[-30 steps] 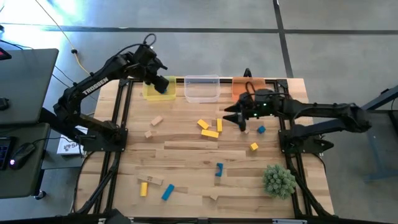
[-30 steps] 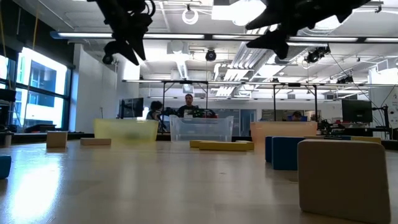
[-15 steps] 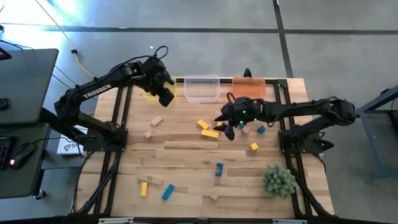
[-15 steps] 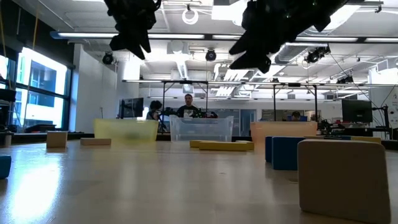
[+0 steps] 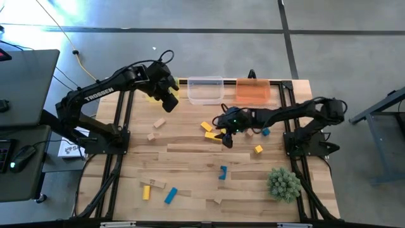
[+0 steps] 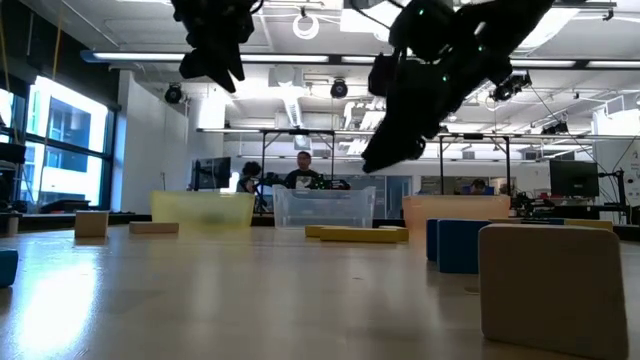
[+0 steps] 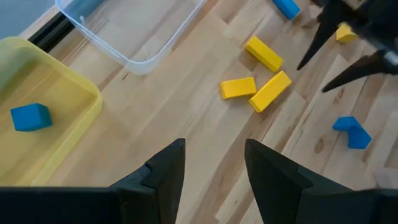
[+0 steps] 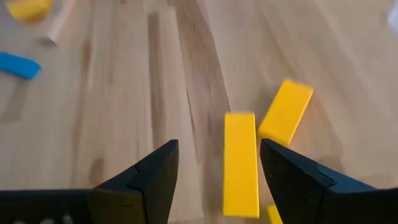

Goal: Sort & place blocks by color
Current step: Put the yellow block into the orange bin, then put the light brown block into the transparent bin

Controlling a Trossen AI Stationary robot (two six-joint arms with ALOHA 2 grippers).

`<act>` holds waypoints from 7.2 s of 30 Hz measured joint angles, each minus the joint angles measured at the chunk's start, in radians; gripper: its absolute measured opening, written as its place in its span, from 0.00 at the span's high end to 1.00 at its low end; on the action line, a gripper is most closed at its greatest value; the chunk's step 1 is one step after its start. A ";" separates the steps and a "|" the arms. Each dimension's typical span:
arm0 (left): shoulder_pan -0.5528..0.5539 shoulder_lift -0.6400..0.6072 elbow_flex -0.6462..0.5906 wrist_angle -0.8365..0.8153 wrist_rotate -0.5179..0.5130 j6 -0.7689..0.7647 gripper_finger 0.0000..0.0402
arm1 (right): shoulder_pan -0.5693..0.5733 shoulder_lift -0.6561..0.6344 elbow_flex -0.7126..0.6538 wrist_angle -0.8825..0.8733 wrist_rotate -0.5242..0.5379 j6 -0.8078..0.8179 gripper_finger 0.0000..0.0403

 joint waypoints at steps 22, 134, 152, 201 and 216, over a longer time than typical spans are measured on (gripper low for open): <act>0.000 0.000 0.000 0.001 -0.017 -0.014 0.61 | 0.000 0.192 0.000 0.054 0.050 0.000 0.46; 0.004 0.002 0.000 0.003 -0.125 0.065 0.61 | -0.749 0.002 0.175 -0.592 0.252 -0.171 0.74; 0.002 0.002 0.000 0.003 -0.175 0.064 0.61 | -0.826 0.002 0.159 -0.575 0.218 -0.174 0.64; 0.037 0.002 0.000 -0.054 -0.235 -0.093 0.52 | -0.837 0.002 0.330 -0.767 0.147 -0.198 0.62; 0.036 0.003 -0.068 -0.123 -0.180 -0.158 0.50 | -0.839 0.002 0.330 -0.692 0.180 -0.219 0.62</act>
